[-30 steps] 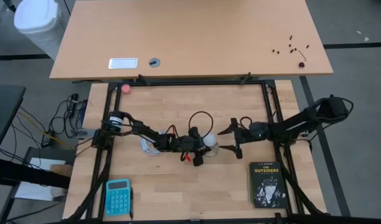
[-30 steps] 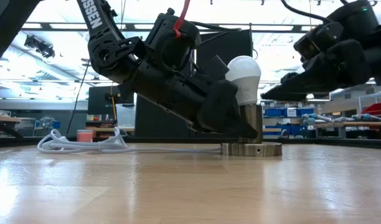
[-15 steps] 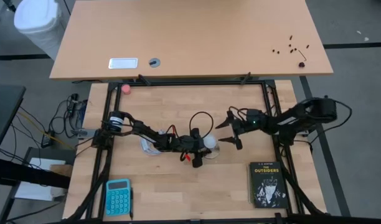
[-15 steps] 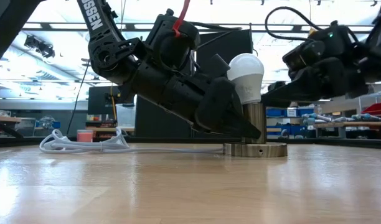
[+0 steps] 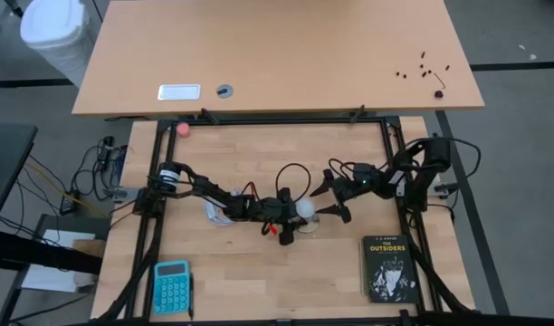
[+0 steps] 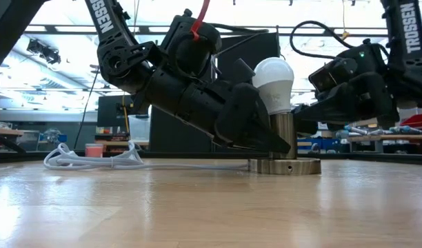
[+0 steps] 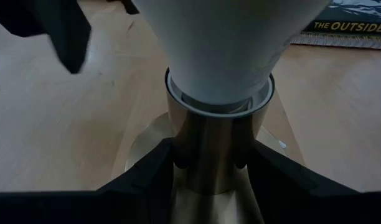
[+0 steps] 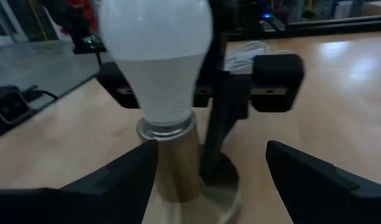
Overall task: Screw lightbulb
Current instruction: Insert the white lightbulb into the silver lamp
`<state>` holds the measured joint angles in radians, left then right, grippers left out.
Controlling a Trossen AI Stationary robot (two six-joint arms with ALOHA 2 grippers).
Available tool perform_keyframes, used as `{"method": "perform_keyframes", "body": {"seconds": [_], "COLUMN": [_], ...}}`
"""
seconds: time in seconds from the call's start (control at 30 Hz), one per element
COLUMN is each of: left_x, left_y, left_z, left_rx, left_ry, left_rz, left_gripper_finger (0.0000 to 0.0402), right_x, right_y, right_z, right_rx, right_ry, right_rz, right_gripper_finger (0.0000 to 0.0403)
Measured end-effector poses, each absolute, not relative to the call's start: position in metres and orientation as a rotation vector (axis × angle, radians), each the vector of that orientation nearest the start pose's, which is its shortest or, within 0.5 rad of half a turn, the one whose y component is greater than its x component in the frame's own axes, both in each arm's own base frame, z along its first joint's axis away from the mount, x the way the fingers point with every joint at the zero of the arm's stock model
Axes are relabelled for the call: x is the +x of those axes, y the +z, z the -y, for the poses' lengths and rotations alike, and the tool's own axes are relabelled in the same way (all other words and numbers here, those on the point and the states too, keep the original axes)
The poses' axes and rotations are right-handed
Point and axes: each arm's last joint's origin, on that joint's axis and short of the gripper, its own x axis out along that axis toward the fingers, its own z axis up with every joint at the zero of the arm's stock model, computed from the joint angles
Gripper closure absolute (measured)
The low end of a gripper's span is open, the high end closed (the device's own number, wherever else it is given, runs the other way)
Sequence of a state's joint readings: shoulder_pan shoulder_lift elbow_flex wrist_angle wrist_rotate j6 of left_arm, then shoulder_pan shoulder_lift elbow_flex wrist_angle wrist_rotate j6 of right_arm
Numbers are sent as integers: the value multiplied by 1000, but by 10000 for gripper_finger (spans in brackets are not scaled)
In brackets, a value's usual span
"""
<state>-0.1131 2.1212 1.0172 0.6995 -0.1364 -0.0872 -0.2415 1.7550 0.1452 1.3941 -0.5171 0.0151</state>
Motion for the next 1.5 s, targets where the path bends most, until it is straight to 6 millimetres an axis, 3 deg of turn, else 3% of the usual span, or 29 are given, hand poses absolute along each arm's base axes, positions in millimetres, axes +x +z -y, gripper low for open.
{"method": "perform_keyframes", "body": {"seconds": [0.47,1.5], "left_x": [408,408], "left_y": [98,98], "left_z": [42,42], "left_rx": [-55,-67], "left_ry": [46,49], "left_rz": [-409,-412], "left_gripper_finger": [213,213], "right_x": [221,221], "right_y": [101,96], "right_z": [23,25], "right_rx": [93,76], "right_ry": [322,273], "right_rz": [-130,-174], "right_gripper_finger": [94,94]}}
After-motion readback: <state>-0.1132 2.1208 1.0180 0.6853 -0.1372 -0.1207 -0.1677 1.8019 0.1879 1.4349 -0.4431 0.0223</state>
